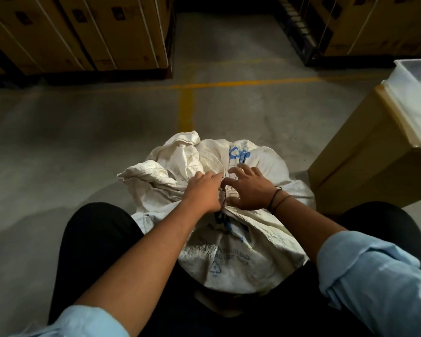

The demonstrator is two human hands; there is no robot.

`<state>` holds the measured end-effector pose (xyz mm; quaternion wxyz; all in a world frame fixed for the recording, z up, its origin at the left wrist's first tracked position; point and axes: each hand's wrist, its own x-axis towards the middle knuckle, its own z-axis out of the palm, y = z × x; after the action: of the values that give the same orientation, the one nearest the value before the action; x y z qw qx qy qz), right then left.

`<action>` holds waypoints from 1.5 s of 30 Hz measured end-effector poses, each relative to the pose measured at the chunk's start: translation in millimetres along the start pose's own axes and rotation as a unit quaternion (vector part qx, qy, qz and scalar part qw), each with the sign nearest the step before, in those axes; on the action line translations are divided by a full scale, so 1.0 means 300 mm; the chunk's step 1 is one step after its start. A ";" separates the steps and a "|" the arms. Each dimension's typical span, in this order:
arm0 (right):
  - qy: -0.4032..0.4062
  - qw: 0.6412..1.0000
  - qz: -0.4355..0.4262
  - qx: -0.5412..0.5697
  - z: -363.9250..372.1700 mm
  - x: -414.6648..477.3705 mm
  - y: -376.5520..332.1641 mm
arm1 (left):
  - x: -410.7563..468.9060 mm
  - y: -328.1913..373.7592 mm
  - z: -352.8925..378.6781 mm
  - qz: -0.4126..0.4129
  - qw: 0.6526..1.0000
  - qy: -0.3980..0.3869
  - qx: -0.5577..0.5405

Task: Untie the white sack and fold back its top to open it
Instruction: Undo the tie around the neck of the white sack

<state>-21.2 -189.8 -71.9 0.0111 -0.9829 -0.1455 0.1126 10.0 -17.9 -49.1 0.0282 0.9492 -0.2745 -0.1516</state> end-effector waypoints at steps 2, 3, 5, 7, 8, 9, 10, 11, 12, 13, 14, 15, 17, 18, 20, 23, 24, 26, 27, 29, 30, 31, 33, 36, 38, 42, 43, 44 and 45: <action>0.002 0.999 -0.023 -0.025 0.006 0.007 -0.005 | 0.005 0.014 0.019 -0.015 0.998 0.013 0.052; 0.000 0.999 -0.031 -0.030 0.011 0.011 -0.016 | 0.004 0.023 0.029 -0.021 0.997 0.011 0.078; -0.005 1.000 -0.022 -0.015 0.022 0.018 -0.044 | -0.002 0.040 0.049 -0.032 0.993 0.010 0.109; 0.027 0.999 0.018 0.041 0.031 0.029 -0.058 | 0.001 0.040 0.045 -0.016 0.991 0.052 0.118; 0.063 0.994 0.045 0.083 0.035 0.033 -0.057 | 0.006 0.033 0.026 0.010 0.988 0.091 0.127; 0.108 0.984 0.068 0.122 0.038 0.033 -0.054 | 0.010 0.026 -0.004 0.042 0.981 0.132 0.136; 0.156 0.973 0.085 0.149 0.044 0.028 -0.048 | 0.011 0.019 -0.039 0.074 0.971 0.175 0.145; 0.202 0.960 0.099 0.169 0.052 0.022 -0.043 | 0.013 0.013 -0.067 0.103 0.958 0.218 0.154; 0.241 0.945 0.111 0.189 0.061 0.013 -0.042 | 0.013 0.007 -0.084 0.127 0.945 0.254 0.164; 0.267 0.935 0.120 0.202 0.070 0.000 -0.046 | 0.013 0.002 -0.086 0.146 0.932 0.284 0.173; 0.283 0.928 0.126 0.205 0.081 -0.011 -0.055 | 0.021 -0.013 -0.067 0.162 0.920 0.313 0.174; 0.297 0.923 0.133 0.205 0.093 -0.019 -0.066 | 0.035 -0.037 -0.034 0.169 0.909 0.341 0.170; 0.307 0.915 0.144 0.218 0.116 -0.023 -0.085 | 0.064 -0.093 0.040 0.173 0.899 0.374 0.148; 0.297 0.916 0.140 0.230 0.132 -0.020 -0.091 | 0.084 -0.123 0.078 0.164 0.901 0.376 0.140; 0.250 0.932 0.102 0.242 0.164 -0.028 -0.106 | 0.113 -0.156 0.158 0.098 0.927 0.342 0.115; 0.167 0.964 0.034 0.203 0.205 -0.054 -0.113 | 0.113 -0.138 0.270 -0.042 0.966 0.244 -0.069; 0.158 0.967 0.026 0.200 0.207 -0.062 -0.114 | 0.103 -0.130 0.298 -0.060 0.964 0.207 -0.154; 0.172 0.967 0.015 0.187 0.191 -0.069 -0.118 | 0.079 -0.124 0.302 -0.079 0.937 0.147 -0.308; 0.172 0.970 0.007 0.170 0.181 -0.067 -0.119 | 0.076 -0.130 0.290 -0.090 0.920 0.128 -0.360; 0.152 0.979 -0.004 0.137 0.165 -0.064 -0.117 | 0.079 -0.145 0.251 -0.117 0.887 0.074 -0.440; 0.146 0.980 -0.006 0.136 0.158 -0.064 -0.113 | 0.077 -0.149 0.229 -0.125 0.878 0.044 -0.461; 0.144 0.979 -0.002 0.147 0.143 -0.064 -0.108 | 0.070 -0.150 0.208 -0.131 0.875 0.021 -0.466; 0.150 0.969 0.032 0.194 0.102 -0.055 -0.086 | 0.060 -0.153 0.176 -0.125 0.888 -0.004 -0.443; 0.181 0.940 0.113 0.266 0.058 -0.033 -0.028 | 0.035 -0.138 0.139 -0.113 0.917 -0.070 -0.376; 0.194 0.923 0.162 0.290 0.054 -0.020 -0.003 | 0.030 -0.123 0.127 -0.109 0.926 -0.113 -0.343; 0.188 0.908 0.226 0.299 0.064 0.026 0.001 | 0.050 -0.094 0.125 -0.141 0.929 -0.168 -0.300; 0.182 0.906 0.239 0.298 0.061 0.037 0.003 | 0.060 -0.090 0.118 -0.143 0.929 -0.164 -0.299; 0.177 0.905 0.249 0.296 0.059 0.048 0.004 | 0.076 -0.088 0.110 -0.138 0.928 -0.153 -0.311; 0.175 0.903 0.258 0.295 0.054 0.058 0.005 | 0.089 -0.084 0.098 -0.131 0.925 -0.142 -0.328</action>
<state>-8.1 -186.6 -91.4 0.2968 -0.9416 0.1574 -0.0247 35.4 -9.7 -87.6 0.2790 0.8826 -0.0839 -0.3691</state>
